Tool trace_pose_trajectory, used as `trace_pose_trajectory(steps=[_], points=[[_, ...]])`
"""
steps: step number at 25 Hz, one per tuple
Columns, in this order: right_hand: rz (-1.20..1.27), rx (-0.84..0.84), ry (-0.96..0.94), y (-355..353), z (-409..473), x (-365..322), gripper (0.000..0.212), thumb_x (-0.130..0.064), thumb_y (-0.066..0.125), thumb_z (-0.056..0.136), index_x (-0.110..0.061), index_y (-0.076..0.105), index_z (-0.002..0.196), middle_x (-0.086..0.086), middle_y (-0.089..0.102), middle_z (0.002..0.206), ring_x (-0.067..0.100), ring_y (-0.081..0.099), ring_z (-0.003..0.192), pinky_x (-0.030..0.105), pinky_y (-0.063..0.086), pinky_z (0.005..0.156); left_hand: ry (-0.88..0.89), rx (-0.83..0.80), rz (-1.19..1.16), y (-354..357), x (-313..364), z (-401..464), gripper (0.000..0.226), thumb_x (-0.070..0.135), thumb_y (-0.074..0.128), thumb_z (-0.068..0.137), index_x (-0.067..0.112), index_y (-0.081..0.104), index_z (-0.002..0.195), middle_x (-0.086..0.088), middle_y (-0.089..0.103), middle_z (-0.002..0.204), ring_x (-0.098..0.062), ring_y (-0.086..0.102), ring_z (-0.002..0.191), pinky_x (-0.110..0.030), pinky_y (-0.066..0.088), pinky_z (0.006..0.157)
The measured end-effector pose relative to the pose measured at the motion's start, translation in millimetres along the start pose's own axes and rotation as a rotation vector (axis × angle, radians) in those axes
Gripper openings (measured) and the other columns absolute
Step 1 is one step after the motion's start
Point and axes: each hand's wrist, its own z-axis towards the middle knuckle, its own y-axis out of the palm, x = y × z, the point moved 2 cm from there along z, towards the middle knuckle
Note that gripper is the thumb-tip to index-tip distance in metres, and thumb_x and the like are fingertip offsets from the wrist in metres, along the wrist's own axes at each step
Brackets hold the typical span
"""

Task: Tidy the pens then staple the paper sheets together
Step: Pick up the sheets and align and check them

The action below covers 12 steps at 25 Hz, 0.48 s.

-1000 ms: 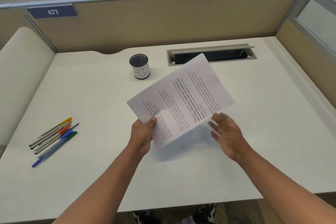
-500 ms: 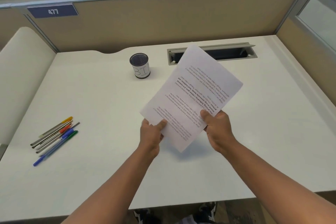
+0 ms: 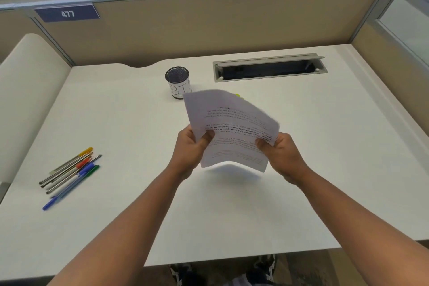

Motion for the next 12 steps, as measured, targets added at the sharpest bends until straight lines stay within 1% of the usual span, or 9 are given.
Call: trace_pose_trajectory(steps=[2, 4, 6, 8, 10, 11, 12], points=[[0.007, 0.054, -0.009, 2.9, -2.3, 5.4, 0.018, -0.017, 0.058, 0.096, -0.018, 0.075, 0.101, 0.008, 0.077, 0.105, 0.024, 0.072, 0.096, 0.048, 0.057, 0.088, 0.033, 0.05, 0.02, 4.2, -1.7, -5.9, 0.019, 0.022, 0.064, 0.096, 0.035, 0.076, 0.102, 0.006, 0.078, 0.106, -0.015, 0.074, 0.097, -0.024, 0.057, 0.077], [0.018, 0.094, -0.004, 4.7, -5.0, 10.6, 0.019, -0.02, 0.057, 0.093, -0.017, 0.074, 0.099, 0.008, 0.077, 0.103, 0.02, 0.071, 0.092, 0.049, 0.058, 0.086, 0.047, 0.084, 0.023, 9.5, -6.0, -11.2, 0.022, 0.02, 0.063, 0.097, 0.037, 0.076, 0.099, 0.008, 0.078, 0.103, -0.013, 0.074, 0.094, -0.023, 0.057, 0.075], [-0.006, 0.105, 0.013, 6.8, -7.5, 16.2, 0.023, -0.015, 0.054, 0.095, -0.025, 0.075, 0.097, 0.001, 0.077, 0.1, 0.011, 0.071, 0.089, 0.044, 0.059, 0.083, 0.034, 0.11, 0.038, 15.4, -12.4, -16.6, 0.025, 0.015, 0.062, 0.099, 0.036, 0.076, 0.098, 0.011, 0.078, 0.1, -0.008, 0.073, 0.092, -0.02, 0.055, 0.074], [-0.035, 0.096, 0.022, 8.1, -9.0, 19.0, 0.033, -0.009, 0.051, 0.098, -0.031, 0.075, 0.095, -0.005, 0.077, 0.098, 0.005, 0.07, 0.087, 0.037, 0.06, 0.078, 0.019, 0.128, 0.048, 17.6, -16.1, -20.0, 0.026, 0.014, 0.061, 0.099, 0.036, 0.075, 0.098, 0.013, 0.078, 0.099, -0.006, 0.072, 0.091, -0.018, 0.055, 0.073], [-0.036, 0.081, 0.007, 8.3, -8.8, 18.6, 0.036, -0.01, 0.05, 0.097, -0.036, 0.075, 0.094, -0.011, 0.077, 0.095, 0.004, 0.071, 0.088, 0.025, 0.059, 0.073, 0.015, 0.133, 0.042, 16.2, -18.7, -19.4, 0.026, 0.016, 0.061, 0.099, 0.037, 0.075, 0.098, 0.012, 0.078, 0.1, -0.008, 0.072, 0.092, -0.019, 0.055, 0.073], [-0.038, 0.08, -0.001, 8.2, -8.5, 19.2, 0.034, -0.012, 0.05, 0.096, -0.035, 0.075, 0.095, -0.011, 0.077, 0.095, 0.005, 0.071, 0.088, 0.023, 0.058, 0.073, 0.014, 0.132, 0.043, 15.3, -19.7, -19.0, 0.026, 0.017, 0.061, 0.099, 0.038, 0.076, 0.097, 0.012, 0.078, 0.101, -0.009, 0.072, 0.093, -0.021, 0.056, 0.074], [-0.045, 0.085, -0.003, 8.0, -8.4, 20.0, 0.032, -0.013, 0.05, 0.095, -0.033, 0.075, 0.095, -0.01, 0.077, 0.094, 0.005, 0.071, 0.087, 0.024, 0.058, 0.073, 0.012, 0.128, 0.047, 15.1, -20.4, -18.6, 0.026, 0.018, 0.061, 0.099, 0.039, 0.076, 0.098, 0.011, 0.078, 0.102, -0.01, 0.072, 0.093, -0.022, 0.057, 0.075]])
